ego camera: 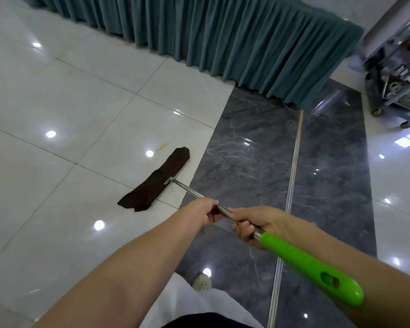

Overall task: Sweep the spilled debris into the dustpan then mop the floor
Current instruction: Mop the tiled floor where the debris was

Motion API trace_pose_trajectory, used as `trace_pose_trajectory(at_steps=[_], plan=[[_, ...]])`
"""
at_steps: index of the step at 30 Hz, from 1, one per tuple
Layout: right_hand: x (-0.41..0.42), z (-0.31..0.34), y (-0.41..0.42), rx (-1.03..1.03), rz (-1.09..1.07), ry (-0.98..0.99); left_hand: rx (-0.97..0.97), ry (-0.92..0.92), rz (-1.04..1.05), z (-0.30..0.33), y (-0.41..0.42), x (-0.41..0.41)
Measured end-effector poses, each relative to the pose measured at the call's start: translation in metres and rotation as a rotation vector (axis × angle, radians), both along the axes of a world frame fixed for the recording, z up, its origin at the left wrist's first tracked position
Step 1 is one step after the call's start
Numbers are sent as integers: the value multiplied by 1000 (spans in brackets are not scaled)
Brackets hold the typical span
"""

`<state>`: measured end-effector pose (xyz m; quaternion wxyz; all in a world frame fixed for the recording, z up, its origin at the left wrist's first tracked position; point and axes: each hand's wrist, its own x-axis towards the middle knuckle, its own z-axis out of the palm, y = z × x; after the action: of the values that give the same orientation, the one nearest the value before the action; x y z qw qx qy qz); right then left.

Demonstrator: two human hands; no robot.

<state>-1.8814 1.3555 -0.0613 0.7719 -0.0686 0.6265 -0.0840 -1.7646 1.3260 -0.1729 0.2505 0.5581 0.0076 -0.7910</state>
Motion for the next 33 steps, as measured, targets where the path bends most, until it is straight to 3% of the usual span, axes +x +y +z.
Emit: trace_pose_trajectory(at_steps=[8,17,24,33], plan=[[9,-14,-37,29,-7,-79,-25,-53,145,-11,-24,2],[-20,-55,-137,66,30,-166,-61,-117,409,-20,-103,-29],[-52,-96,-215,130,110,-245,-65,-206,452,-50,-174,-56],[-119,-118,-221,154,147,-251,-81,-179,386,-73,-184,-110]])
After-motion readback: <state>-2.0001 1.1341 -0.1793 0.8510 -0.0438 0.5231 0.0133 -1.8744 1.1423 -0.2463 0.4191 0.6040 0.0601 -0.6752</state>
